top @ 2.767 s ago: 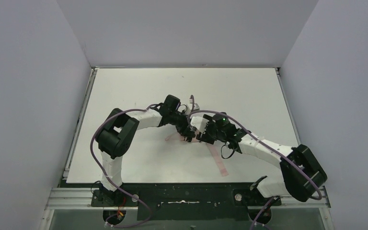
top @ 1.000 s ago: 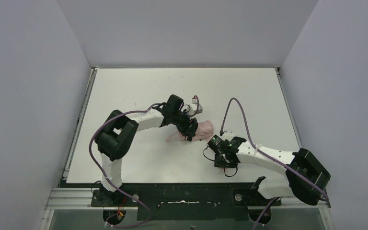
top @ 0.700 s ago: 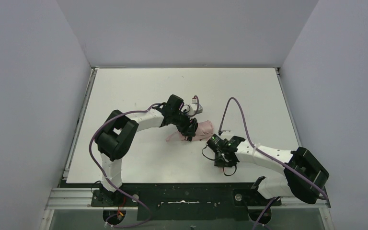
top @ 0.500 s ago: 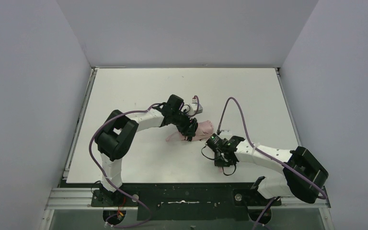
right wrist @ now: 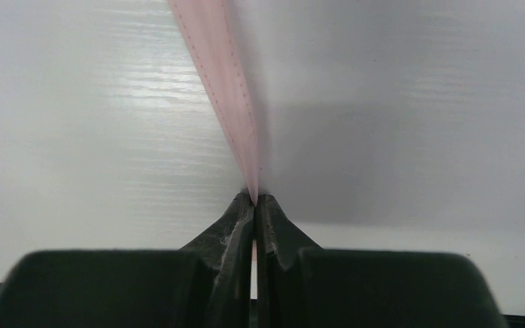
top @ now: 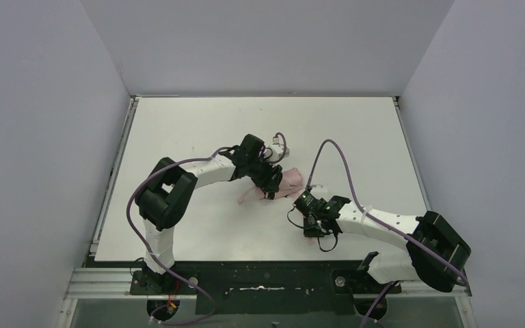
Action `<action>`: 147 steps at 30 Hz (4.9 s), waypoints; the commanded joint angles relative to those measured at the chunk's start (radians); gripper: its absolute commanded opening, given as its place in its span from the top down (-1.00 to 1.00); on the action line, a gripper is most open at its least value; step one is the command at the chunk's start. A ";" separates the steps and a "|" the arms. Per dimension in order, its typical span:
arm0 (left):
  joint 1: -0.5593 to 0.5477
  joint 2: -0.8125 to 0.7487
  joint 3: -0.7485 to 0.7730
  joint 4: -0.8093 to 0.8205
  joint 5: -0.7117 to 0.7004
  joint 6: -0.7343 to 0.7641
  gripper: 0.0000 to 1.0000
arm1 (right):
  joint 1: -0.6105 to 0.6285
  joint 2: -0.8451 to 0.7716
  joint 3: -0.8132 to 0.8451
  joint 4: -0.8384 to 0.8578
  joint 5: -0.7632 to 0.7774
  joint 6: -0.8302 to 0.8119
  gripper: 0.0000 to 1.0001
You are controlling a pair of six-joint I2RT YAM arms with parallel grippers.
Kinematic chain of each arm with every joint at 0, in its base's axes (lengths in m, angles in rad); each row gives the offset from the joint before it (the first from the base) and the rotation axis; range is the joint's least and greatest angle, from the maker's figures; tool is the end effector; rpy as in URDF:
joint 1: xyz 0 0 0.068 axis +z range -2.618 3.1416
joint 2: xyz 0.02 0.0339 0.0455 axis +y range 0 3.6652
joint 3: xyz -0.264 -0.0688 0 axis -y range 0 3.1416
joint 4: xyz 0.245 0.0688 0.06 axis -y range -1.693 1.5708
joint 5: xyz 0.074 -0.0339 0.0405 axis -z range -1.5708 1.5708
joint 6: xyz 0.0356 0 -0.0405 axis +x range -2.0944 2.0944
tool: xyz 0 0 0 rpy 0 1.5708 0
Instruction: Put away the umbrella
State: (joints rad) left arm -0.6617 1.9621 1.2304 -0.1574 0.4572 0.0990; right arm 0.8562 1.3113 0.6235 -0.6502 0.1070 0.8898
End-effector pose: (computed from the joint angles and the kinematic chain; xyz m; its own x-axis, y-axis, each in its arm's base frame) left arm 0.3137 -0.2642 0.1562 -0.5334 0.5279 -0.6609 0.8276 0.4872 -0.2788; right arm 0.1371 0.1523 0.1530 -0.9724 0.0580 -0.2260 0.0327 0.9930 0.1138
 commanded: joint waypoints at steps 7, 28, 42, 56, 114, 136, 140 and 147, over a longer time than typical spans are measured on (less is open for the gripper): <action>0.035 -0.065 -0.015 0.079 -0.311 -0.080 1.00 | 0.117 0.007 -0.050 0.090 -0.246 -0.024 1.00; -0.162 -0.097 -0.287 0.410 -0.604 0.039 1.00 | 0.189 -0.080 -0.209 0.271 -0.231 0.040 1.00; -0.292 -0.085 -0.478 0.631 -0.640 0.311 1.00 | 0.188 -0.293 -0.183 0.040 -0.060 0.110 0.31; -0.328 -0.070 -0.572 0.798 -0.604 0.518 1.00 | 0.134 -0.491 0.110 -0.203 0.544 0.049 -0.17; -0.463 -0.085 -0.692 0.957 -0.631 0.818 0.69 | -0.449 0.611 0.617 -0.193 -0.810 -1.554 0.16; -0.469 -0.822 -0.728 0.478 -0.654 0.130 -0.75 | -0.318 0.367 0.298 0.254 -0.382 -1.494 0.71; -0.435 -0.980 -0.741 0.380 -0.798 0.005 -0.75 | -0.272 0.302 0.216 0.329 -0.366 -1.529 0.75; -0.140 -1.093 -0.672 0.219 -0.692 -0.196 -0.78 | -0.176 0.214 0.071 0.480 -0.317 -1.579 0.76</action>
State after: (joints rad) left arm -0.9482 0.8848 0.4900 0.1680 -0.2855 0.0570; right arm 0.6361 1.5154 0.7826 -0.2569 -0.3508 -0.6281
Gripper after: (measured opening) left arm 0.883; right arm 0.416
